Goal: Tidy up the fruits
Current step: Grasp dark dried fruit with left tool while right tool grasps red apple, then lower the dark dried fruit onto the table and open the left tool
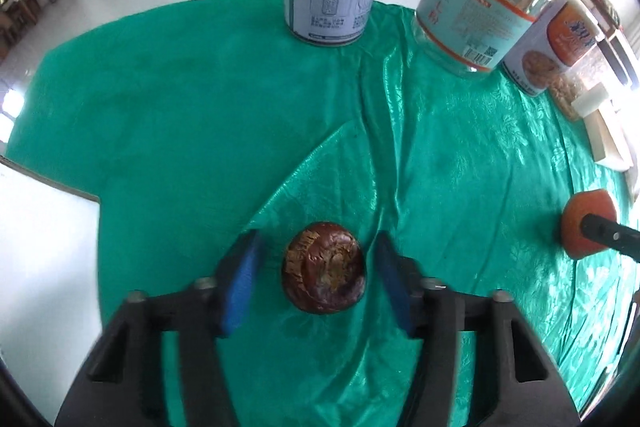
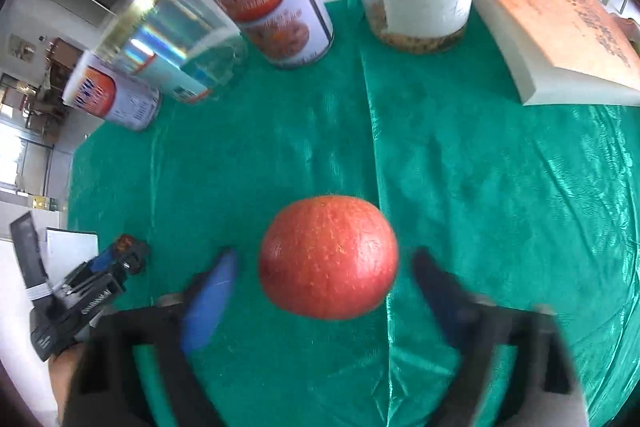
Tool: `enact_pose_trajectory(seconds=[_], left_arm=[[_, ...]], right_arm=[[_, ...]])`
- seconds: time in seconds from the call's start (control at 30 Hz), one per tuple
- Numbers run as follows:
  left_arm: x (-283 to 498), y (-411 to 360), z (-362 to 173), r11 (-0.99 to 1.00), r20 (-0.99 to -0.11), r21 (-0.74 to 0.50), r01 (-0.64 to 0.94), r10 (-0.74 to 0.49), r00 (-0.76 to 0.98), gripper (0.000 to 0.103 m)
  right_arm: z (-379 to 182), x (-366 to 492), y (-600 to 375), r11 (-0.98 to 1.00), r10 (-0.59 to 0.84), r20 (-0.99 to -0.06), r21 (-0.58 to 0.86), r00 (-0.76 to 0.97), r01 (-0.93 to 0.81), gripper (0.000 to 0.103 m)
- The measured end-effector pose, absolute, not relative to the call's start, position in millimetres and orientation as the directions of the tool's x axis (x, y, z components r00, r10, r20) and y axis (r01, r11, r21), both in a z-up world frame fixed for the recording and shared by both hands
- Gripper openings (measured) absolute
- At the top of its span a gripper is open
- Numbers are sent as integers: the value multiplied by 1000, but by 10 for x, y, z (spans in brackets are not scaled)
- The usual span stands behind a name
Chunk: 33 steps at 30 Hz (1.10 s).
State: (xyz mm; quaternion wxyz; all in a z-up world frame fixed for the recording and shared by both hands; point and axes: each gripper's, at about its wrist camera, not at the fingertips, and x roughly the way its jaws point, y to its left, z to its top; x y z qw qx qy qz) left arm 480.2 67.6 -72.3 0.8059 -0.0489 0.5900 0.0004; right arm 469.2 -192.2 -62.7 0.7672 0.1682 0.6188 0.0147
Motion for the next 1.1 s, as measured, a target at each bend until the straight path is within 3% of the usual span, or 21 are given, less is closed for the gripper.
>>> enact_pose_trajectory(seconds=[0.2,0.5,0.63,0.83,0.97,1.03,1.1], left_arm=[[4485,886,-570,983,-933,-168,-70,-135,333,40],[2927,828,-87,937,-883,-342,67,-345,319,40],[2252,643,-251,929,-888,-359,90,-369,275,40],[1643,513,-530,950,-889,-305,58,-306,340,40],[1498,452,-634,960,-876,-272,72,-277,395,42],[1508,437,-641,959,-869,-272,79,-281,407,52],[1479,458,-644,957,-867,-284,53,-280,413,85]], right_arm=[[-490,4291,-1985,939,277,-919,321,280,124,70],[-224,2714,-1748,885,462,-851,463,251,-58,70],[-308,2050,-1457,922,386,-847,349,365,-166,70],[-599,1127,-1095,956,235,-779,79,581,-282,70],[-655,818,-1103,958,208,-745,25,634,-285,70],[-658,747,-1166,961,218,-749,53,625,-271,71],[-666,654,-1269,964,234,-755,96,612,-249,71]])
